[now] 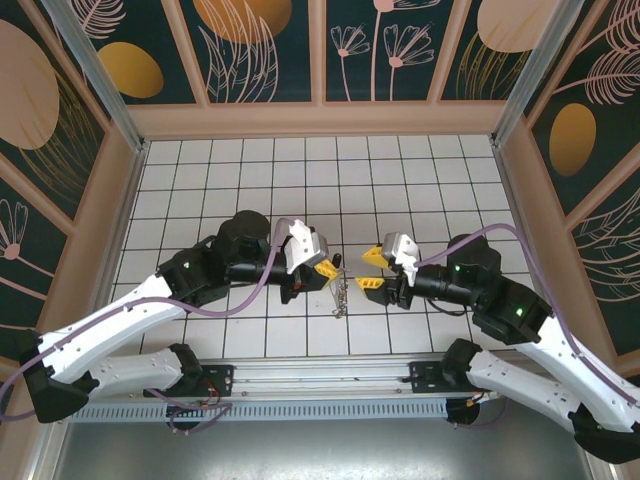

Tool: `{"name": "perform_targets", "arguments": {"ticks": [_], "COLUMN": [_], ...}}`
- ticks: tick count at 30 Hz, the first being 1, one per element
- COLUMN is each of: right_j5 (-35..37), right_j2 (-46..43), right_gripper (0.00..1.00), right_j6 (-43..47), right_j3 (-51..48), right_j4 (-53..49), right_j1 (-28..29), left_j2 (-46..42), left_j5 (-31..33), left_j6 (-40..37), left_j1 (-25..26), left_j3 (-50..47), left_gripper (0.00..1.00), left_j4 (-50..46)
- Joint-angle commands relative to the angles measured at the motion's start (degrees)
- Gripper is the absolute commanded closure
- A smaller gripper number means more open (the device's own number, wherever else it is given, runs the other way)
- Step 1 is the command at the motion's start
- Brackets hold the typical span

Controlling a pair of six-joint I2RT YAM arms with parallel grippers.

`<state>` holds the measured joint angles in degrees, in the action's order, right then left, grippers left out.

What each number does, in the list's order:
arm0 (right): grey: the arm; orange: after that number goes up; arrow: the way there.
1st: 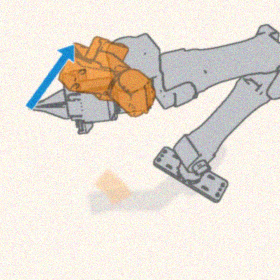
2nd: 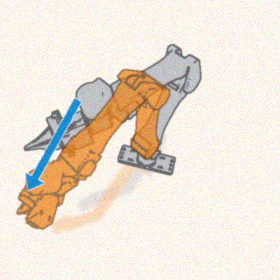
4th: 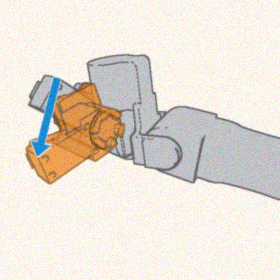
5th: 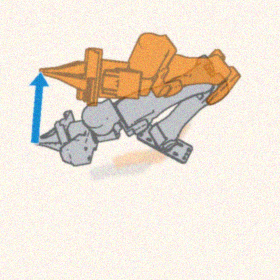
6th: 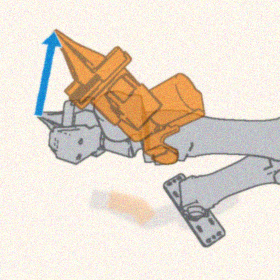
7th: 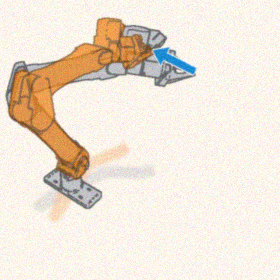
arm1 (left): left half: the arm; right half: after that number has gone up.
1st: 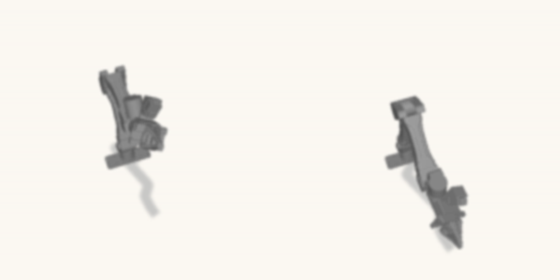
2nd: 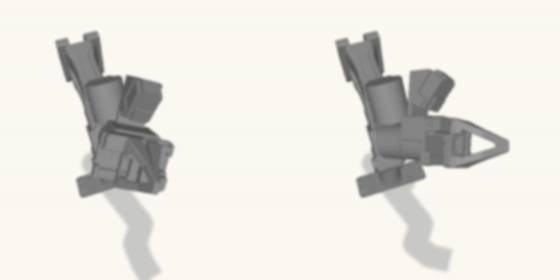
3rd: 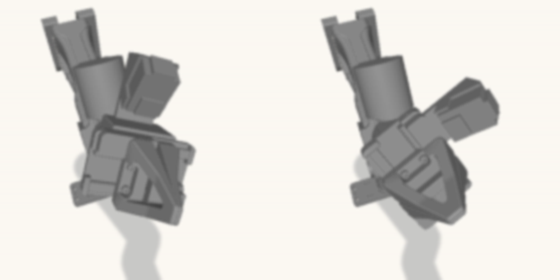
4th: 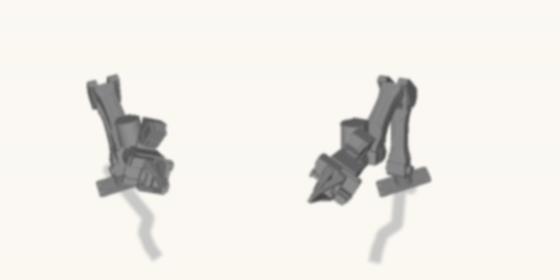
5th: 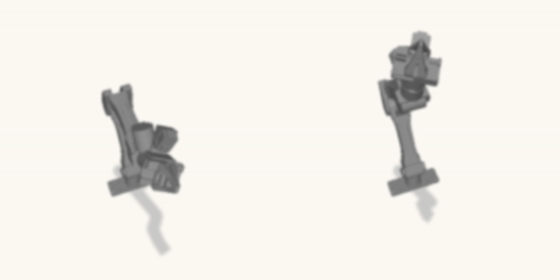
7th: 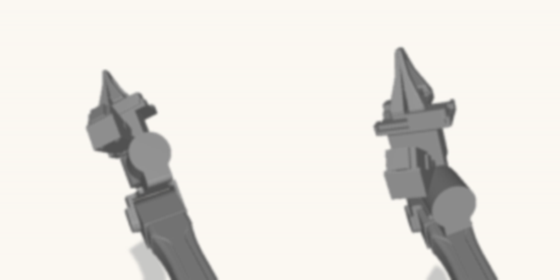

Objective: Put the keys on the keyring

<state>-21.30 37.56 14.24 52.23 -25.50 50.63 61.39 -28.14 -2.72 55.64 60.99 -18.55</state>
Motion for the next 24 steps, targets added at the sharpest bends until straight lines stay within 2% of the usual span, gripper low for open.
{"name": "perform_targets", "arguments": {"ticks": [1, 4, 11, 14, 17, 21, 24], "right_j5": [-1.37, -3.06, -3.91, -4.19, -4.71, -4.94, -4.98], "right_j2": [0.92, 2.27, 3.89, 4.66, 4.98, 4.71, 4.71], "right_gripper": [0.58, 0.63, 0.65, 0.7, 0.78, 0.97, 1.0], "right_j6": [-1.27, -1.52, -1.09, -0.92, -0.73, -0.2, 0.0], "right_j3": [-0.81, -0.72, -1.17, -1.34, -1.56, -1.57, -1.19], "right_j4": [2.57, 4.25, 6.61, 6.69, 6.98, 7.23, 6.69], "right_j1": [0.45, 0.44, 0.43, 0.43, 0.43, 0.43, 0.43], "left_j2": [-1.4, -1.79, -1.62, -1.62, -1.38, -1.09, -0.88], "left_j5": [-2.54, -3.02, -3.57, -3.52, -3.49, -3.58, -3.28], "left_j6": [3.13, 4.32, 4.51, 4.39, 4.45, 4.41, 4.16], "left_j1": [0.12, 0.14, 0.14, 0.1, 0.17, 0.11, 0.15], "left_j3": [-1.49, -2.63, -3.25, -3.19, -3.2, -3.23, -2.91], "left_gripper": [1.0, 1.0, 1.0, 1.0, 1.0, 1.0, 1.0], "left_j4": [7.63, 10.07, 10.55, 10.46, 10.46, 10.33, 9.61]}}
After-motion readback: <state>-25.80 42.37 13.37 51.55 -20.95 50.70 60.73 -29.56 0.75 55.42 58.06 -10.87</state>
